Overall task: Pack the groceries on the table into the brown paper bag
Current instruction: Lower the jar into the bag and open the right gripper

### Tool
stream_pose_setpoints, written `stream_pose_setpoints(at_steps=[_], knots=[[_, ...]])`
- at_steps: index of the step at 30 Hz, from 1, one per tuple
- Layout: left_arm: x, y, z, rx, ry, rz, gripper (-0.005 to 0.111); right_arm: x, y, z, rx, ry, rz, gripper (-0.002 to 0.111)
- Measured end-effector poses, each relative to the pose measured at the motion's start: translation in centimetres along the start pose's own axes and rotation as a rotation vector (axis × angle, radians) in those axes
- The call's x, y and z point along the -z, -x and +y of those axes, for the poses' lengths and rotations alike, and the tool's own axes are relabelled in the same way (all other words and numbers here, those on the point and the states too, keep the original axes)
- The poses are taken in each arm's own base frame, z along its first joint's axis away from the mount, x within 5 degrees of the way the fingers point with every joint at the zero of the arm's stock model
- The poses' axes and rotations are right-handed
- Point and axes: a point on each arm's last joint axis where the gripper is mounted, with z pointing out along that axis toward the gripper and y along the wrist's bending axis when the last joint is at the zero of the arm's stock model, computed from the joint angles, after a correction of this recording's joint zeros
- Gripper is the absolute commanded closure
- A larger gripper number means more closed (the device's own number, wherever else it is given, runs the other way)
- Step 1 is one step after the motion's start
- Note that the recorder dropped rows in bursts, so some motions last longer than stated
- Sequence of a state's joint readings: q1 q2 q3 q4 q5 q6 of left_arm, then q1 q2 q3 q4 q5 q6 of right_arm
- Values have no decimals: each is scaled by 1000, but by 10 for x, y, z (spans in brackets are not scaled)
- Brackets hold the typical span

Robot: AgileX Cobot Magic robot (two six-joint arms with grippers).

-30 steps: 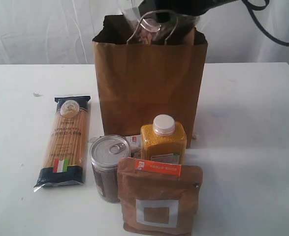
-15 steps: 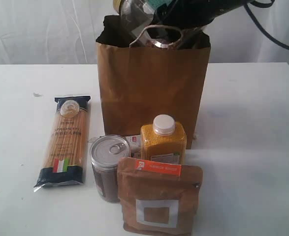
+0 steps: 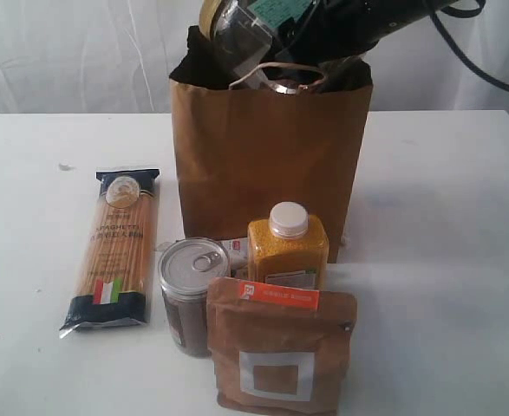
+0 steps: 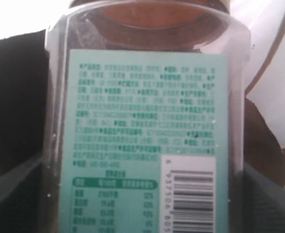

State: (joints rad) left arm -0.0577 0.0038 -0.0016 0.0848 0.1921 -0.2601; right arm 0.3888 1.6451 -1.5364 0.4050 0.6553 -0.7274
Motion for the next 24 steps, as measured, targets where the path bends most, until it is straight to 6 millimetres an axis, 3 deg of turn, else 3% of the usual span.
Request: stream_pose_setpoints(at_steps=[24], knots=[[0, 0, 0, 0, 0, 0, 107, -4, -4, 1, -57, 21, 30, 77]])
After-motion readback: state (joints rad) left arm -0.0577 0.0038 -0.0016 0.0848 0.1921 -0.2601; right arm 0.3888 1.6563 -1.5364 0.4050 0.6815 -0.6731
